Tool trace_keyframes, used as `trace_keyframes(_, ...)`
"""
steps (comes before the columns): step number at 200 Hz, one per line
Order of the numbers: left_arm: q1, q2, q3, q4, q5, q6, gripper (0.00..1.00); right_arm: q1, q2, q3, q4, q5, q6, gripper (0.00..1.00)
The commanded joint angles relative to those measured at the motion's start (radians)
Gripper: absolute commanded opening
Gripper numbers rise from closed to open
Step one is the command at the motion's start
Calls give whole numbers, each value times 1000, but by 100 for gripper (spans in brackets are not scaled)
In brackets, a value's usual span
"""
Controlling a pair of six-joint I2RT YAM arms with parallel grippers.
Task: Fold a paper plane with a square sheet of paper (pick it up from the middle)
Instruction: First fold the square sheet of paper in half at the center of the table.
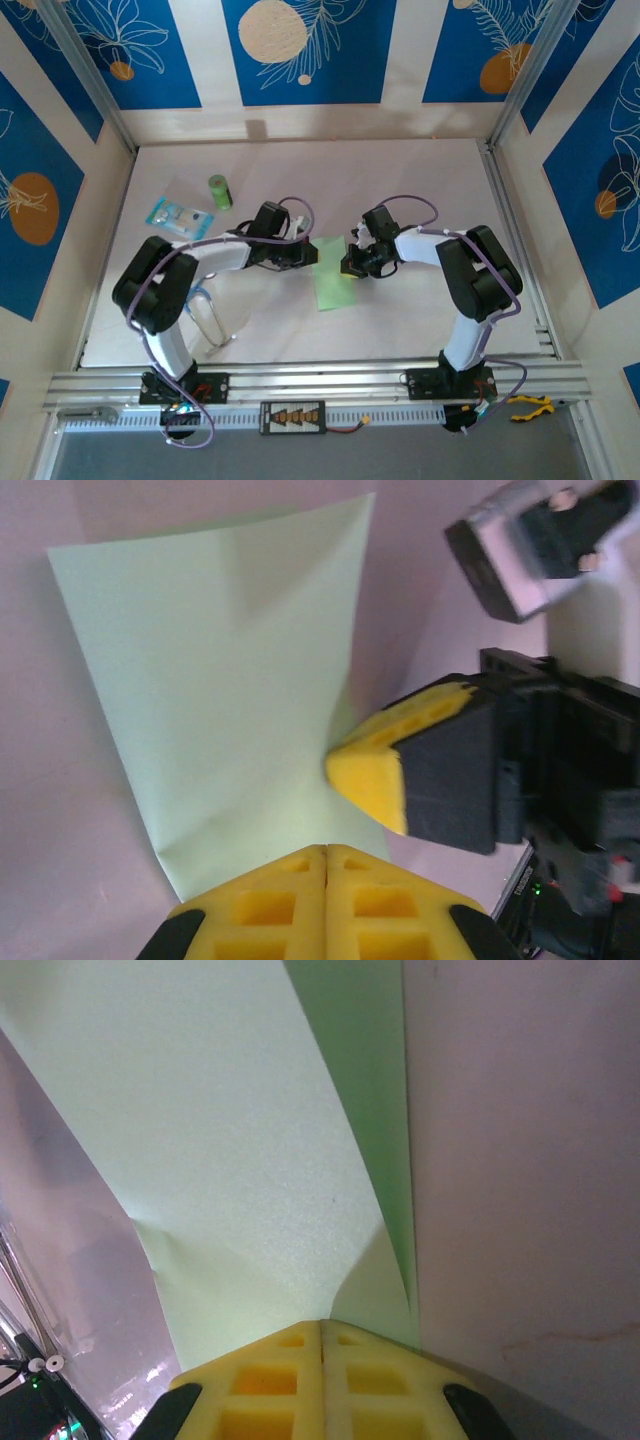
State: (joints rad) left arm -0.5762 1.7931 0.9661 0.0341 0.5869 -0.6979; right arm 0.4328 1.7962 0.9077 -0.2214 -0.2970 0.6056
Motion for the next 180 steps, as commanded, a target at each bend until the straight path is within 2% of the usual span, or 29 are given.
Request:
trace_keyframes(1, -1, 51, 39, 54, 50, -23, 2, -15, 54, -15, -105, 84, -27, 0)
trace_keyframes(41, 2, 107, 68, 35, 13, -11, 2, -14, 55, -9, -112, 76, -27, 0)
trace_keyframes(92, 4, 166, 17, 34, 0, 12, 0, -12, 48, -9, -109, 69, -20, 0)
trace_keyframes(131, 4, 172, 2, -21, -45, 62, 0, -6, 40, 20, -110, 43, -10, 0)
trace_keyframes(180, 3, 167, 4, -45, -56, 91, 0, -8, -41, 68, -91, -10, 24, 1)
